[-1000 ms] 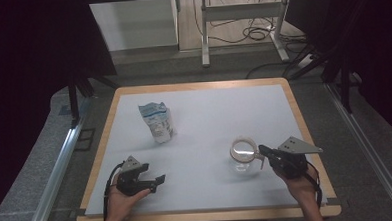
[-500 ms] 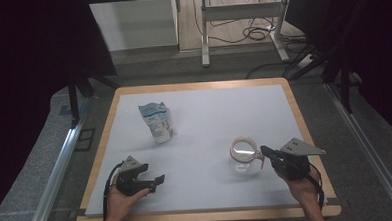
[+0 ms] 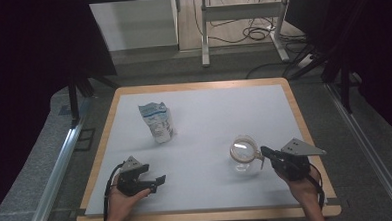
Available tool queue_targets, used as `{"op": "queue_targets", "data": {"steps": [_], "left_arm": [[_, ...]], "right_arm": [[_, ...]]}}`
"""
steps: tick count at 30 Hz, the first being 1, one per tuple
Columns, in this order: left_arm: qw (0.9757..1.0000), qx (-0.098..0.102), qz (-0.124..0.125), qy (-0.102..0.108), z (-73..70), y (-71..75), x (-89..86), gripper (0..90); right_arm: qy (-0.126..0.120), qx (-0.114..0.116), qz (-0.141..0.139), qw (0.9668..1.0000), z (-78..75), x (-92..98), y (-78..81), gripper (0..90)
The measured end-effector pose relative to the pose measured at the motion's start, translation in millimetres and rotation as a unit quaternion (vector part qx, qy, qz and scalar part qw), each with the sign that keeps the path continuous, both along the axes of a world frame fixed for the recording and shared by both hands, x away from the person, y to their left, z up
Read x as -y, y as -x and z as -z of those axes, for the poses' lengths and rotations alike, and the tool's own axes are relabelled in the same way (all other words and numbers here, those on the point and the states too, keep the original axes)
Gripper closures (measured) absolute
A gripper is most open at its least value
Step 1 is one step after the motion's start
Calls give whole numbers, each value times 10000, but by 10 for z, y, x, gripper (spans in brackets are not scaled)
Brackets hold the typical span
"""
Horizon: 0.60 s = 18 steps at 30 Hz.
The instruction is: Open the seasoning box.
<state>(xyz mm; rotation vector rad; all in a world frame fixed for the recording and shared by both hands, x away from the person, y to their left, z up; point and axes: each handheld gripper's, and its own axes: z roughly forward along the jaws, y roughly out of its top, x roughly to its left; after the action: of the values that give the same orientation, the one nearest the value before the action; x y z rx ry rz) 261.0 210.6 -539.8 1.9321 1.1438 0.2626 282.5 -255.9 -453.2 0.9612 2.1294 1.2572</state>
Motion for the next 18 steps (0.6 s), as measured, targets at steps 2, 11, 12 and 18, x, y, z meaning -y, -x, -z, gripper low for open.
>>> {"op": "queue_targets", "data": {"steps": [2,11,12,18], "left_arm": [[10000,4,4,6,1,1,5,165],[9999,121,99,47,-63,-7,144,324],[9999,121,99,47,-63,-7,144,393],[9964,343,735,227,-308,-188,722,707]], "right_arm": [[-4,-17,5,10000,8,3,-1,900],[25,-14,9,10000,10,7,-2,900],[12,-24,-4,10000,9,7,-7,900],[-1,-17,-23,10000,10,9,-14,900]]}}
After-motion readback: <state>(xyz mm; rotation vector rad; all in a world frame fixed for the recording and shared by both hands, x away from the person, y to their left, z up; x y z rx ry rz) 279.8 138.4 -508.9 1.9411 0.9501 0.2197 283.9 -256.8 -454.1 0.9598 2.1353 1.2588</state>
